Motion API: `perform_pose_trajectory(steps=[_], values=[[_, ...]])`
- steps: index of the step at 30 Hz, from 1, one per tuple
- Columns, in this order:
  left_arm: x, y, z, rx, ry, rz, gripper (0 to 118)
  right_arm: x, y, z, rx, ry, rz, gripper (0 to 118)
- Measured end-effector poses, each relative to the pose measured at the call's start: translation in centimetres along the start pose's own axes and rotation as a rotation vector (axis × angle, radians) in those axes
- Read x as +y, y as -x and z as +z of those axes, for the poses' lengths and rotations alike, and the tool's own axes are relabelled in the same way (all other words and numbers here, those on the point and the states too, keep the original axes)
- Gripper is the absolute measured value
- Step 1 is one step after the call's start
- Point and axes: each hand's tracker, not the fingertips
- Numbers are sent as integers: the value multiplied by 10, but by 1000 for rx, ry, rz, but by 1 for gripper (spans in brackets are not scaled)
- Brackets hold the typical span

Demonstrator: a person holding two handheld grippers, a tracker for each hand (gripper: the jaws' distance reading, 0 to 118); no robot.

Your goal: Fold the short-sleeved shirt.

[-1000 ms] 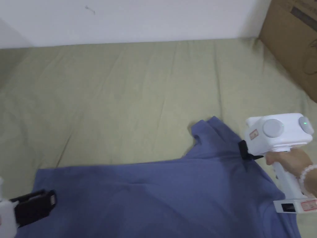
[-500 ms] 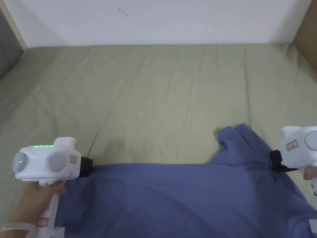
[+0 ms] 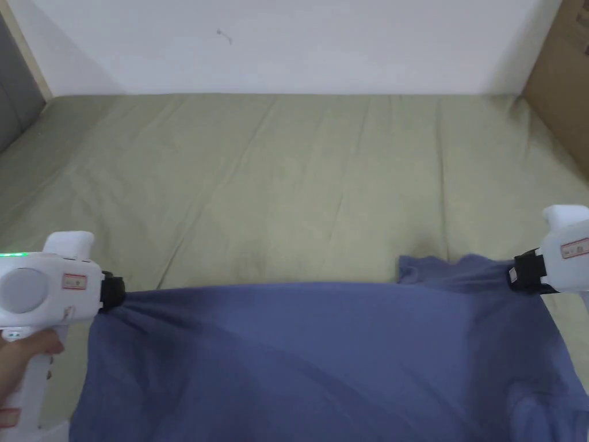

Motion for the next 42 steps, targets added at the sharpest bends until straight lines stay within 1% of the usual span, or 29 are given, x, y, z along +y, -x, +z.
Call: perform_pose_trajectory(steps=[3,6,11,12,14,16,17,19,21,22,23,24,25,26,27,28,30,31,32,33,34,35,36,37,38,39,40,41,42], values=[[-18,2,45,-7,-47,-21,1,-26,2,44,11,-46,42,0],[-52,5,84,-7,-78,-34,1,-67,2,84,36,-67,59,0],[-129,12,117,-7,-36,2,1,-159,3,116,63,-32,24,0],[-148,14,118,-2,-12,9,1,-180,5,117,74,-14,32,0],[-181,17,116,28,7,19,1,-218,10,110,51,65,27,0],[-209,20,109,34,59,49,1,-254,18,98,38,130,45,0],[-221,20,106,35,69,57,1,-269,19,88,22,166,41,0],[-238,21,99,29,99,66,1,-292,21,71,8,177,32,0],[-247,24,94,30,110,73,2,-305,22,61,11,186,-13,0],[-250,29,90,29,100,105,9,-306,22,59,27,151,-14,11],[-250,32,89,32,88,126,26,-305,21,61,14,122,-18,25],[-248,33,91,45,87,153,53,-301,21,65,14,115,-33,45],[-245,34,94,55,91,179,90,-298,21,71,40,94,-74,81],[-243,33,99,62,94,191,110,-296,22,79,66,61,-104,101],[-243,34,106,49,75,191,117,-292,25,89,46,43,-96,106],[-244,35,115,27,23,201,117,-290,29,98,18,7,-71,99],[-243,35,132,-5,-11,233,117,-285,39,116,9,-68,9,92],[-243,36,139,-17,-18,247,116,-282,46,124,1,-93,30,83],[-245,36,145,-19,-35,258,110,-280,54,131,7,-121,42,67],[-247,37,151,-27,-46,265,103,-277,63,136,36,-143,47,55],[-248,38,155,-33,-42,267,98,-275,71,139,70,-160,48,48],[-251,38,159,-39,-51,277,98,-273,80,140,107,-172,45,48],[-255,40,161,-43,-69,297,77,-271,91,139,129,-185,39,26],[-258,44,161,-55,-65,321,40,-270,100,137,135,-191,37,6],[-263,44,163,-74,-49,357,18,-268,112,134,157,-193,32,3],[-269,47,164,-85,-56,373,7,-266,122,131,196,-188,49,0],[-272,50,166,-86,-66,399,0,-266,131,128,205,-195,58,0],[-277,55,169,-103,-69,442,0,-264,142,124,203,-194,60,0],[-281,61,170,-157,-79,472,0,-262,152,120,220,-190,75,0]])
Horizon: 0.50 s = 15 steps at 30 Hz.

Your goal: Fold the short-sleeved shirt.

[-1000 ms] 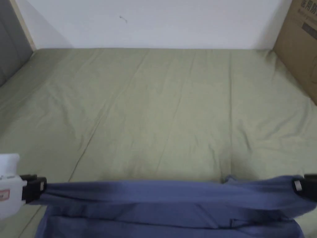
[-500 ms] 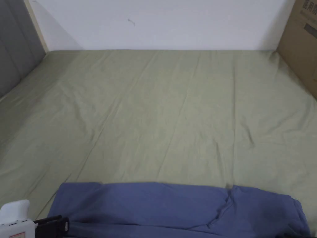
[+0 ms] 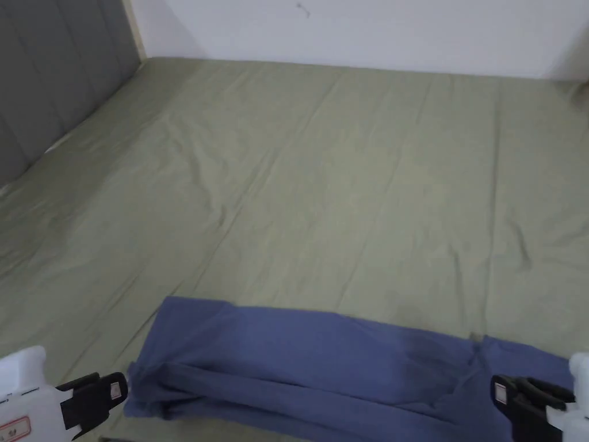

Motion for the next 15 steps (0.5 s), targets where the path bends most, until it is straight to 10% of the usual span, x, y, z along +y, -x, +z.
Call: perform_pose_trajectory(steps=[6,10,15], values=[[11,20,-1,-49,-32,60,1,9,38,-30,94,56,68,0],[19,36,-26,-112,42,99,118,14,56,-39,118,75,110,0],[17,41,-56,-178,100,149,118,16,71,-50,138,110,130,0]])
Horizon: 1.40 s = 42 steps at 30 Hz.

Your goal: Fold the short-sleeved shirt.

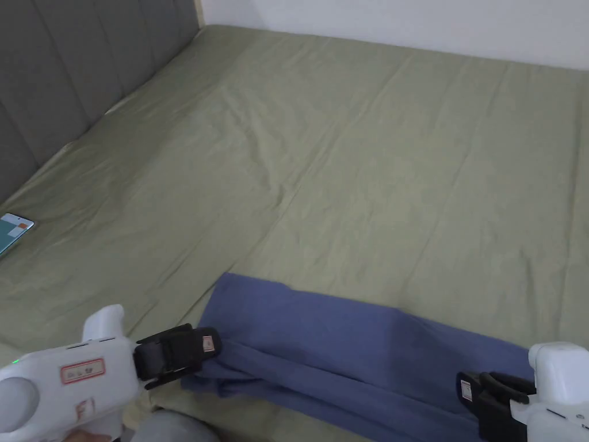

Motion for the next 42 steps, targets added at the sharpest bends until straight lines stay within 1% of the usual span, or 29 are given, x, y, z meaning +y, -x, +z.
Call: perform_pose_trajectory(steps=[4,8,10,13,15,16,17,18,19,20,22,23,25,28,32,34,36,39,41,42], values=[[3,23,-17,4,25,72,118,5,8,-7,11,21,24,0],[13,35,-22,-100,18,192,118,9,12,-14,28,33,29,0],[19,37,-26,-125,35,191,118,10,13,-19,38,41,23,0],[22,27,-31,-139,64,149,118,11,16,-22,36,47,27,0],[26,21,-34,-153,83,135,113,9,14,-23,43,49,21,0],[28,19,-37,-165,87,137,103,8,13,-24,46,51,17,0],[29,19,-40,-175,83,147,78,6,13,-26,46,55,14,0],[30,21,-46,-177,71,163,39,4,11,-27,43,60,11,0],[31,24,-57,-120,98,195,8,3,9,-28,37,68,6,0],[30,25,-66,-58,128,221,8,1,8,-29,33,76,2,0],[27,24,-65,-134,110,224,8,-3,4,-25,28,79,-4,0],[27,15,-58,-118,99,221,8,-4,1,-22,23,80,-8,0],[28,6,-48,-60,77,163,7,-8,-8,-17,11,70,-27,0],[29,-19,-39,-33,59,116,7,-11,-22,-10,-2,60,-81,0],[36,-80,-20,39,5,-59,7,-17,-40,6,-31,23,-116,0],[35,-124,-15,122,-20,-219,7,-21,-48,16,-40,6,-136,0],[23,-179,-17,158,-33,-394,7,-27,-58,25,-47,-16,-169,0],[-1,-238,-37,84,-1,-576,7,-34,-74,39,-31,-60,-274,0],[-26,-273,-63,29,61,-657,7,-41,-87,48,-23,-84,-336,0],[-42,-290,-81,3,102,-736,7,-45,-94,54,-27,-94,-355,0]])
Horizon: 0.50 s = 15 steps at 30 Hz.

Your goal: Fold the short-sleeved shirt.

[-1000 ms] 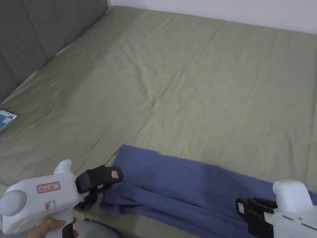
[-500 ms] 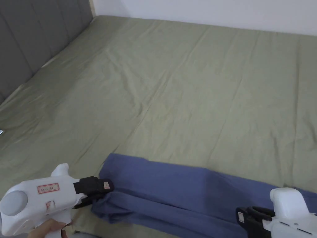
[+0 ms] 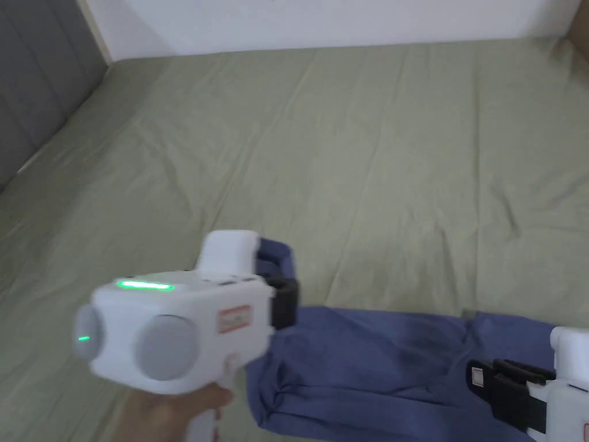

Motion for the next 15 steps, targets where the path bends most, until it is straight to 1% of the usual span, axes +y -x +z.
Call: perform_pose_trajectory(steps=[4,6,7,9,10,11,12,13,14,15], values=[[-17,-67,-71,-47,160,-186,7,-4,-26,17,-60,-29,-30,0],[-34,-86,-98,-58,223,-259,7,-6,-40,26,-82,-50,-87,0],[-40,-90,-104,-68,264,-245,7,-7,-45,29,-84,-53,-105,0],[-53,-92,-112,-99,280,-226,7,-10,-58,34,-97,-65,-126,0],[-57,-89,-115,-100,292,-202,12,-11,-60,35,-101,-66,-128,0],[-58,-85,-116,-109,305,-157,26,-12,-63,36,-108,-64,-129,0],[-59,-78,-118,-129,324,-115,52,-13,-66,35,-114,-62,-131,0],[-58,-71,-117,-144,327,-63,89,-14,-67,35,-120,-58,-132,0],[-57,-65,-114,-133,323,-25,105,-15,-67,34,-125,-53,-130,0],[-51,-62,-107,-127,295,-7,109,-16,-66,34,-128,-48,-126,0]])
